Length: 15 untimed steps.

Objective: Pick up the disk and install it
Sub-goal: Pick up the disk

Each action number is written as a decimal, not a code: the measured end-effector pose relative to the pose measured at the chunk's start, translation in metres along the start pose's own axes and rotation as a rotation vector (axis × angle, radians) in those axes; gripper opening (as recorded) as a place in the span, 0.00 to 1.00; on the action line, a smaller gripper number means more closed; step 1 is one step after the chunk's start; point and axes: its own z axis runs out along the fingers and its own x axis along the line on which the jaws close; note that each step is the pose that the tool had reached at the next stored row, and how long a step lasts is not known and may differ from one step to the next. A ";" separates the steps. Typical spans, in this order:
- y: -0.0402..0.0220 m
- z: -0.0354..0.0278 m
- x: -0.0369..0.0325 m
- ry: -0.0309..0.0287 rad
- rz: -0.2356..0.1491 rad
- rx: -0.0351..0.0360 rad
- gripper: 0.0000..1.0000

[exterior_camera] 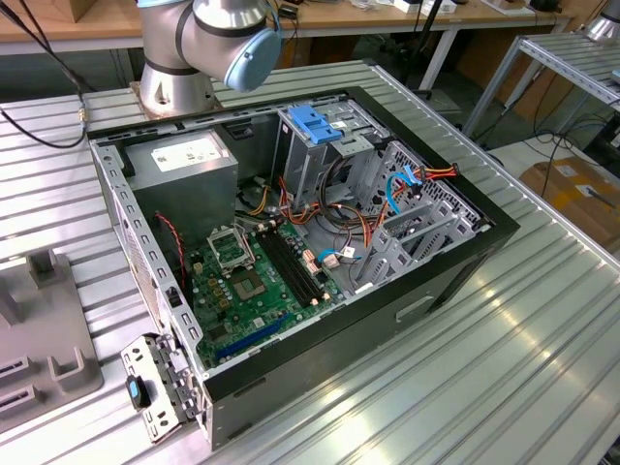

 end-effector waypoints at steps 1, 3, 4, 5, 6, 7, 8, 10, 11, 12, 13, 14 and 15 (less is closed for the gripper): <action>-0.0001 -0.0047 -0.0001 0.0005 0.000 0.0000 0.35; -0.0002 -0.0133 -0.0001 0.0016 0.000 0.0001 0.35; -0.0002 -0.0167 -0.0001 0.0022 0.000 -0.0001 0.35; -0.0003 -0.0203 -0.0002 0.0026 0.000 0.0002 0.35; -0.0004 -0.0249 -0.0002 0.0036 0.000 0.0003 0.35; -0.0005 -0.0319 -0.0003 0.0050 0.000 0.0002 0.35; -0.0005 -0.0357 -0.0003 0.0058 0.000 0.0003 0.35; -0.0007 -0.0471 -0.0004 0.0072 0.000 0.0003 0.35; -0.0008 -0.0555 -0.0005 0.0080 0.000 0.0003 0.35; -0.0009 -0.0601 -0.0005 0.0084 0.000 0.0004 0.35; -0.0009 -0.0631 -0.0005 0.0091 0.000 0.0004 0.35; -0.0009 -0.0651 -0.0006 0.0103 0.000 0.0004 0.35; -0.0009 -0.0653 -0.0006 0.0106 0.000 0.0005 0.35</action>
